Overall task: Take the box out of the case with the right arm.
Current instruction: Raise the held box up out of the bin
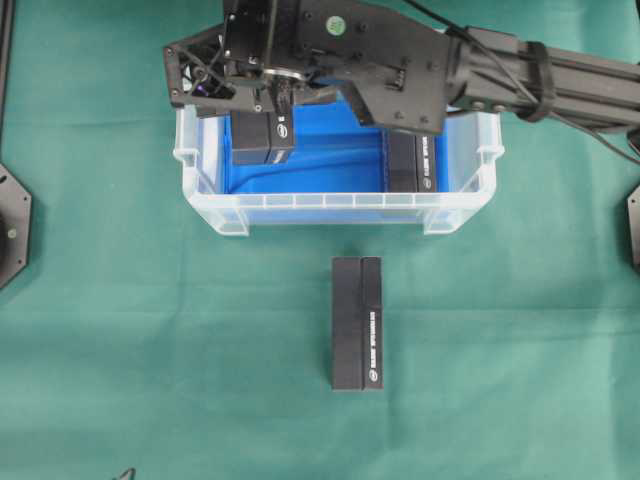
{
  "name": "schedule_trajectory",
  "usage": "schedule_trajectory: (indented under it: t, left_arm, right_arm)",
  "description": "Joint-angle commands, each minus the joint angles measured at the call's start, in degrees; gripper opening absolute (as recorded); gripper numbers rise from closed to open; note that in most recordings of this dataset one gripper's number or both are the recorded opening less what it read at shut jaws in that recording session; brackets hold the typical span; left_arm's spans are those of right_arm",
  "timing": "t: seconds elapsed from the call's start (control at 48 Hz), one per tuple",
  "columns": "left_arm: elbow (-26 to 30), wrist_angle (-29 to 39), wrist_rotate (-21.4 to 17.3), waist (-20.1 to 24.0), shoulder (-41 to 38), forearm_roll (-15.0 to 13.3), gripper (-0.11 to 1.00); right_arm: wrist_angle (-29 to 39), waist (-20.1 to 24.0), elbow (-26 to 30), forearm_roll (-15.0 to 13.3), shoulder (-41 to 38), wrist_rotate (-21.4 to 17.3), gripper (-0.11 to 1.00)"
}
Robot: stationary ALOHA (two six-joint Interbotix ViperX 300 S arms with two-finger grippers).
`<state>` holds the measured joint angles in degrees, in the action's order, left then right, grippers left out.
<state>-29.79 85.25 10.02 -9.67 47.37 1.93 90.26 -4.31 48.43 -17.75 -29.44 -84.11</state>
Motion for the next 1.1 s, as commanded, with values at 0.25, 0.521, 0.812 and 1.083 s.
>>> schedule_trajectory:
  t: [0.25, 0.521, 0.812, 1.083]
  left_arm:
    - [0.53, -0.18, -0.09, 0.09, -0.35, -0.09, 0.00]
    - [0.53, -0.18, 0.09, 0.09, -0.44, -0.09, 0.00]
    - [0.62, -0.18, 0.09, 0.09, -0.44, -0.09, 0.00]
    - [0.53, -0.18, 0.18, 0.09, -0.44, -0.09, 0.00]
  right_arm:
    - [4.31, 1.58, 6.15, -2.02, 3.78, 0.62, 0.69]
    - [4.31, 1.58, 6.06, -2.11, 3.78, 0.62, 0.69]
    - [4.39, 1.67, 6.06, -1.93, 3.78, 0.62, 0.69]
    - [4.39, 1.67, 6.06, -1.85, 3.78, 0.62, 0.69]
